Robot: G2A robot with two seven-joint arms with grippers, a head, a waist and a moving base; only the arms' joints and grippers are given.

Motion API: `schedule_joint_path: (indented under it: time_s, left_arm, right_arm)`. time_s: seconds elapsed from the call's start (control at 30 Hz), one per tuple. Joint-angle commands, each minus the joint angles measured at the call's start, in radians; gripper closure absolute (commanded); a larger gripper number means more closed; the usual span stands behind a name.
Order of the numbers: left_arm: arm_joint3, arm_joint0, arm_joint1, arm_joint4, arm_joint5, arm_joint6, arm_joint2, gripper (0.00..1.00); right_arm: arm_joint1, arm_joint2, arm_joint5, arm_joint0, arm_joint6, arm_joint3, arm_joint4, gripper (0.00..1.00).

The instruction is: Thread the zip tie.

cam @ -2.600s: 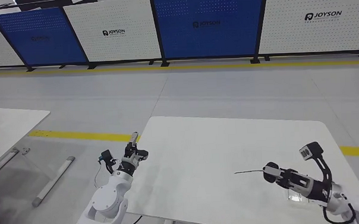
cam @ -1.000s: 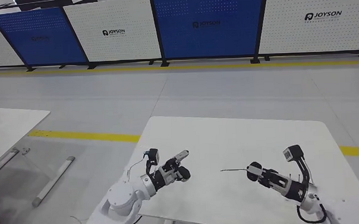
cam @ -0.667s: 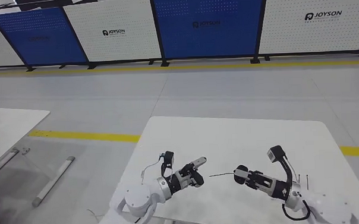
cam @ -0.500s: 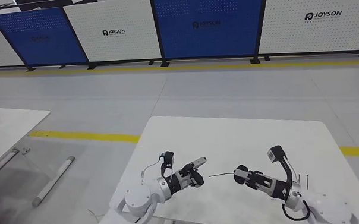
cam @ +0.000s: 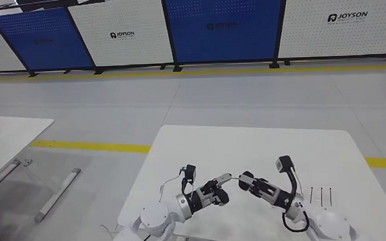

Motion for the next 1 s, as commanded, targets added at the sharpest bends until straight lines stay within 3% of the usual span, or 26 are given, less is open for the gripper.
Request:
schedule_joint_path:
  time_s: [0.0, 0.27, 0.43, 0.7, 0.9, 0.97]
  left_arm:
    - [0.031, -0.029, -0.007, -0.004, -0.017, 0.05, 0.024, 0.0]
    - [0.031, -0.029, -0.007, -0.004, -0.017, 0.05, 0.024, 0.0]
    - [0.035, -0.035, -0.015, -0.01, -0.042, 0.148, 0.041, 0.0]
    - [0.041, -0.04, -0.015, -0.011, -0.03, 0.14, 0.048, 0.0]
    - [0.05, -0.036, -0.017, 0.023, -0.121, 0.188, 0.049, 0.0]
    - [0.048, -0.028, -0.016, 0.019, -0.132, 0.18, 0.046, 0.0]
  right_arm:
    - [-0.001, -0.003, 0.003, 0.003, -0.002, 0.003, -0.003, 1.0]
    - [-0.001, -0.003, 0.003, 0.003, -0.002, 0.003, -0.003, 1.0]
    - [-0.001, -0.003, 0.003, 0.003, -0.002, 0.003, -0.003, 1.0]
    - [-0.001, -0.003, 0.003, 0.003, -0.002, 0.003, -0.003, 1.0]
    - [-0.001, -0.003, 0.003, 0.003, -0.002, 0.003, -0.003, 1.0]
    - [-0.001, -0.003, 0.003, 0.003, -0.002, 0.003, -0.003, 1.0]
